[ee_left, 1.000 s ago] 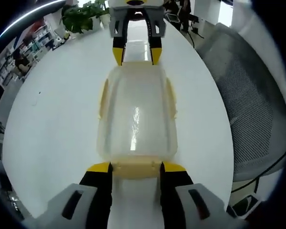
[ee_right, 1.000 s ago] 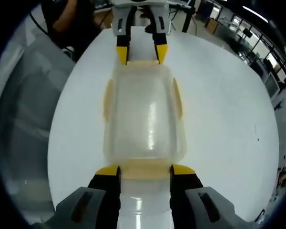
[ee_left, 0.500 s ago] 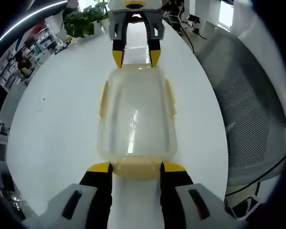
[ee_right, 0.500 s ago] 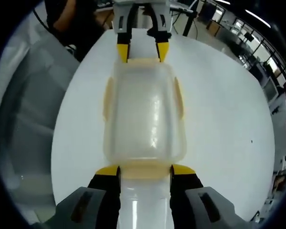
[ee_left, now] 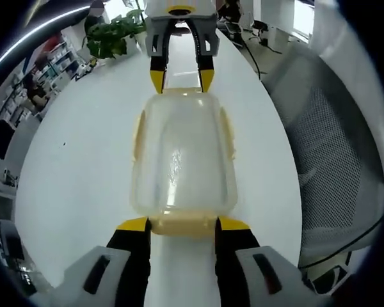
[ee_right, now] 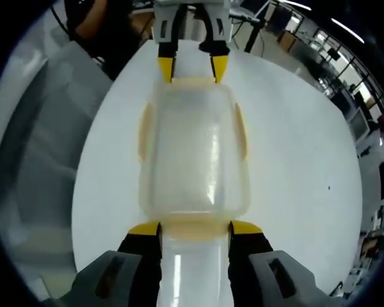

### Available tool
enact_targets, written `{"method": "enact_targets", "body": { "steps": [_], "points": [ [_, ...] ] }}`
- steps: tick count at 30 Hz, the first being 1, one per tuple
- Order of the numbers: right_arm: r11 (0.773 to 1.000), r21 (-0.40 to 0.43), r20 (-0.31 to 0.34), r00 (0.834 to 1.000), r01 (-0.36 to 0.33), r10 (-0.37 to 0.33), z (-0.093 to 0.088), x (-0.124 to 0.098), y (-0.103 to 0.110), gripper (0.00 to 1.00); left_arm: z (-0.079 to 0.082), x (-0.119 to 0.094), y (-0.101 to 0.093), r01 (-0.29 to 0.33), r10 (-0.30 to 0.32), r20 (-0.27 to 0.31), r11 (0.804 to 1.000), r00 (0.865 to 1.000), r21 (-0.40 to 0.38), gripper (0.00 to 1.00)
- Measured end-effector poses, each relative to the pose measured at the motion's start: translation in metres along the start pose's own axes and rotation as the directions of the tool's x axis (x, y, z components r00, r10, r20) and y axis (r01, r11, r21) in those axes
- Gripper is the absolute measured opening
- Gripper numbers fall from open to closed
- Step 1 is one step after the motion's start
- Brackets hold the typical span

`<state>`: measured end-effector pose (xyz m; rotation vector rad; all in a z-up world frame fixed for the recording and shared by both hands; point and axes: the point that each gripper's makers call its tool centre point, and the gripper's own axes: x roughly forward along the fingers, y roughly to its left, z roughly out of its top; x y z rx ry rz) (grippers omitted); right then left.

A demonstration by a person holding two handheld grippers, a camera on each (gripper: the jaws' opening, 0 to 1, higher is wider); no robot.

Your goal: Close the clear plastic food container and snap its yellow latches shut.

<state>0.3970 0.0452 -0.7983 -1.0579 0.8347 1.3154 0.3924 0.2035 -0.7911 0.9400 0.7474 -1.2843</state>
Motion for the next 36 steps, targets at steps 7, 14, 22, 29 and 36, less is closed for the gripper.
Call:
{"method": "enact_targets", "body": {
  "steps": [7, 14, 22, 29, 36],
  "points": [
    [1.000, -0.001, -0.002, 1.000, 0.007, -0.007, -0.008, -0.009, 0.000, 0.39, 0.012, -0.001, 0.000, -0.004, 0.004, -0.001, 1.000, 1.000, 0.001, 0.38],
    [1.000, -0.007, 0.000, 1.000, 0.011, -0.011, -0.020, -0.018, 0.001, 0.39, 0.027, 0.000, -0.002, -0.009, 0.009, 0.007, 1.000, 1.000, -0.003, 0.38],
    [1.000, -0.013, -0.002, 1.000, 0.014, -0.014, -0.035, -0.024, 0.000, 0.39, 0.044, 0.004, 0.000, -0.015, 0.015, 0.008, 1.000, 1.000, -0.003, 0.38],
    [1.000, -0.021, 0.007, 1.000, 0.017, -0.017, -0.047, -0.030, -0.004, 0.39, 0.056, 0.007, 0.000, -0.022, 0.022, 0.008, 1.000, 1.000, -0.019, 0.38],
    [0.999, -0.035, 0.012, 1.000, 0.012, -0.012, -0.061, -0.035, -0.006, 0.39, 0.069, 0.015, 0.000, -0.028, 0.028, 0.010, 0.999, 1.000, -0.037, 0.38]
  ]
}}
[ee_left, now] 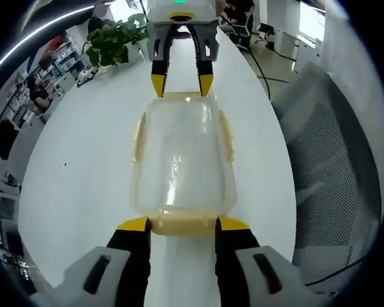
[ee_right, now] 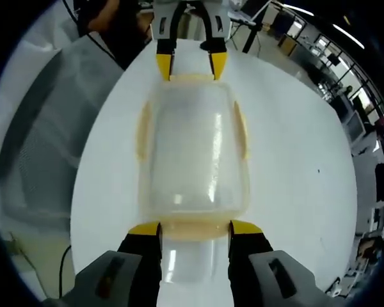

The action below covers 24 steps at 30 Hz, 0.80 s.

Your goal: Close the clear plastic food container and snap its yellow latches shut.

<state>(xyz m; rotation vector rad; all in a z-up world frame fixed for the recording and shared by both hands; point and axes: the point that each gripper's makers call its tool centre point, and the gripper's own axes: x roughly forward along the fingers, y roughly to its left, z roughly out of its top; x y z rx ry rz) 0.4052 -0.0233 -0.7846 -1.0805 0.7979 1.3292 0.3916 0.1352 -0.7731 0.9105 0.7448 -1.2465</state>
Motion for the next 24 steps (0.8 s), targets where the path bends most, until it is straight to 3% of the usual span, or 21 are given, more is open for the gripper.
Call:
{"method": "enact_targets", "body": {
  "steps": [24],
  "points": [
    [1.000, -0.018, 0.004, 1.000, -0.025, 0.026, -0.050, -0.011, 0.009, 0.39, 0.042, 0.029, -0.013, 0.016, -0.016, 0.006, 0.999, 1.000, -0.037, 0.38]
  ]
}}
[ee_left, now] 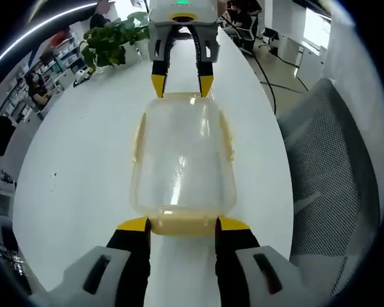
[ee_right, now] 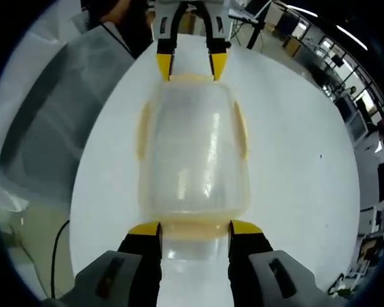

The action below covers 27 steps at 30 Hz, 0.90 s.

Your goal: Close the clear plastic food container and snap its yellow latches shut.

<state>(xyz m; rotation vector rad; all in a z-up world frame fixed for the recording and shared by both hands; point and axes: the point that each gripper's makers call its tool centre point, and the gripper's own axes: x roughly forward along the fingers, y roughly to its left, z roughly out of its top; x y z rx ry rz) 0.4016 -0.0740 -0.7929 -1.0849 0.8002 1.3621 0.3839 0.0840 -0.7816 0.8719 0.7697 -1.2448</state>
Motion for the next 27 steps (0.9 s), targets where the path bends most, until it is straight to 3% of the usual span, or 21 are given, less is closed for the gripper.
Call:
{"method": "enact_targets", "body": {
  "steps": [27],
  "points": [
    [1.000, 0.011, -0.002, 1.000, 0.000, 0.000, -0.036, -0.011, 0.000, 0.39, 0.035, 0.018, 0.002, 0.006, -0.006, -0.002, 1.000, 1.000, 0.008, 0.38]
  ]
}}
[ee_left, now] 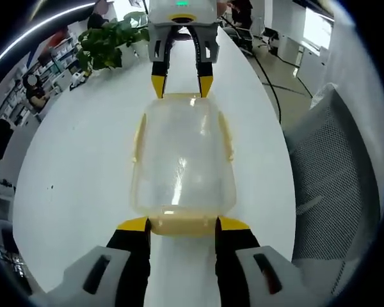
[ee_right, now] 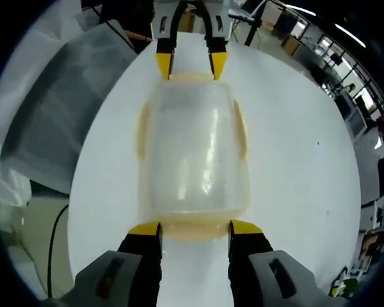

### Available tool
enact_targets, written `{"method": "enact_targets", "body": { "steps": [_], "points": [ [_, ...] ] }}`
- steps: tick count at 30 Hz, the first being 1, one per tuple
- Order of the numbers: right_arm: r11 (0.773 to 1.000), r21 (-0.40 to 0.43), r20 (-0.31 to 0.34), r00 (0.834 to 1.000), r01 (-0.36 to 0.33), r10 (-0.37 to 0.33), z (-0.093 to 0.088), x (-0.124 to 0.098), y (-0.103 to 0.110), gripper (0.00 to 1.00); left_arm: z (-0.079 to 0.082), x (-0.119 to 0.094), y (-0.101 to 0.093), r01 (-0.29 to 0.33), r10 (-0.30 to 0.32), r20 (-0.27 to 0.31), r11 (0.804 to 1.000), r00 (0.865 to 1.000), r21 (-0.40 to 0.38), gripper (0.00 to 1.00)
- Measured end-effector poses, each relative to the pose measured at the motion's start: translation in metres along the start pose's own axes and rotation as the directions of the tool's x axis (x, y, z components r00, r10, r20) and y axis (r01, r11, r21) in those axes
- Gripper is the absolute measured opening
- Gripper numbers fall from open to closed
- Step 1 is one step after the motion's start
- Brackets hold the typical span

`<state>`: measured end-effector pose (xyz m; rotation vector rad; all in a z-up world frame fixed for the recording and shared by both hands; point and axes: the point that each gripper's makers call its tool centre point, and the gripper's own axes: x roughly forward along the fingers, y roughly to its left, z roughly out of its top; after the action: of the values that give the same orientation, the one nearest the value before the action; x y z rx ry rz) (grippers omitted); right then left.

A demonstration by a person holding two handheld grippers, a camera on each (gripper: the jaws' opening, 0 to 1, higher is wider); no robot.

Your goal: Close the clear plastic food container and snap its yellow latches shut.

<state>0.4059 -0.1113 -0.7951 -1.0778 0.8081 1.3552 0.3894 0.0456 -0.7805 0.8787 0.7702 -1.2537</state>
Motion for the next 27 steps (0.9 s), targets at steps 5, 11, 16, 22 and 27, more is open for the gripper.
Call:
{"method": "enact_targets", "body": {
  "steps": [5, 11, 16, 22, 27],
  "points": [
    [1.000, 0.001, -0.007, 1.000, -0.003, 0.003, -0.009, -0.003, 0.002, 0.39, 0.007, 0.004, -0.001, 0.005, -0.005, -0.005, 1.000, 1.000, 0.004, 0.38],
    [1.000, 0.005, -0.012, 1.000, -0.006, 0.006, -0.018, -0.007, 0.003, 0.39, 0.017, 0.009, 0.000, 0.008, -0.008, -0.003, 1.000, 1.000, 0.009, 0.38],
    [1.000, 0.008, -0.015, 1.000, -0.010, 0.010, -0.025, -0.008, 0.003, 0.39, 0.021, 0.014, 0.000, 0.013, -0.012, -0.004, 1.000, 1.000, 0.012, 0.38],
    [1.000, 0.023, -0.006, 1.000, -0.016, 0.016, -0.032, -0.010, 0.002, 0.39, 0.026, 0.019, 0.001, 0.018, -0.017, -0.010, 1.000, 1.000, 0.011, 0.38],
    [0.999, 0.025, -0.004, 1.000, -0.021, 0.021, -0.035, -0.014, 0.003, 0.39, 0.032, 0.015, 0.002, 0.022, -0.022, -0.002, 1.000, 1.000, 0.015, 0.38]
  ]
}}
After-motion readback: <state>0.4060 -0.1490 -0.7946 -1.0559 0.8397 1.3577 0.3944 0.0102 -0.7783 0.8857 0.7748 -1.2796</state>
